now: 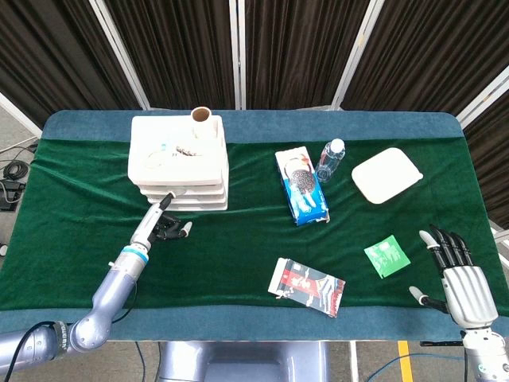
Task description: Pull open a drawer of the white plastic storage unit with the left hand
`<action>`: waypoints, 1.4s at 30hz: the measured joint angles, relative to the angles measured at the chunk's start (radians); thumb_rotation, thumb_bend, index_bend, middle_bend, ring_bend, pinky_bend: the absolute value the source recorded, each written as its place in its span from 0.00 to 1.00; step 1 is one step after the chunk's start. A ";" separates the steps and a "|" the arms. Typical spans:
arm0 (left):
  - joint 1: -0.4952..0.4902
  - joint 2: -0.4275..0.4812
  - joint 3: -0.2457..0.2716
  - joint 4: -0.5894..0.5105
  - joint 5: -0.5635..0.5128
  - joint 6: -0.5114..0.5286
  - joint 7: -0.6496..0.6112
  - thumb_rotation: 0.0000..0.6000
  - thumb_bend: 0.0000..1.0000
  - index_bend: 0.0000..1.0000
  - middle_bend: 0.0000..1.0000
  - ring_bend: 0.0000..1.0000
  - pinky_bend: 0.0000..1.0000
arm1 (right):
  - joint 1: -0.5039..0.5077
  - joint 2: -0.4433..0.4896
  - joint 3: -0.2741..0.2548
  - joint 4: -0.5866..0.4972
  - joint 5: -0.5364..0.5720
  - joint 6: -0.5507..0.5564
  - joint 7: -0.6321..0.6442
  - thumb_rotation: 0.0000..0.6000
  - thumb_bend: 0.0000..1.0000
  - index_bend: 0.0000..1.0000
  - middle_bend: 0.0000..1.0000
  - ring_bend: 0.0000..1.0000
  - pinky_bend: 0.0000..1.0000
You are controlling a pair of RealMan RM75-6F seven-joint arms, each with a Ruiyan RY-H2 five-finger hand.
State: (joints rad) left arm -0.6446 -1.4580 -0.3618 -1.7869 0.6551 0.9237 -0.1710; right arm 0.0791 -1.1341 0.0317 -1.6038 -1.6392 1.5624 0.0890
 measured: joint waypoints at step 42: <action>-0.028 -0.030 0.012 0.008 0.020 -0.041 -0.008 1.00 0.44 0.26 0.95 0.81 0.80 | 0.002 -0.002 -0.003 0.001 -0.004 -0.004 -0.001 1.00 0.04 0.00 0.00 0.00 0.00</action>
State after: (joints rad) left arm -0.6725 -1.4882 -0.3502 -1.7791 0.6748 0.8824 -0.1791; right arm 0.0813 -1.1356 0.0287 -1.6031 -1.6436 1.5584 0.0883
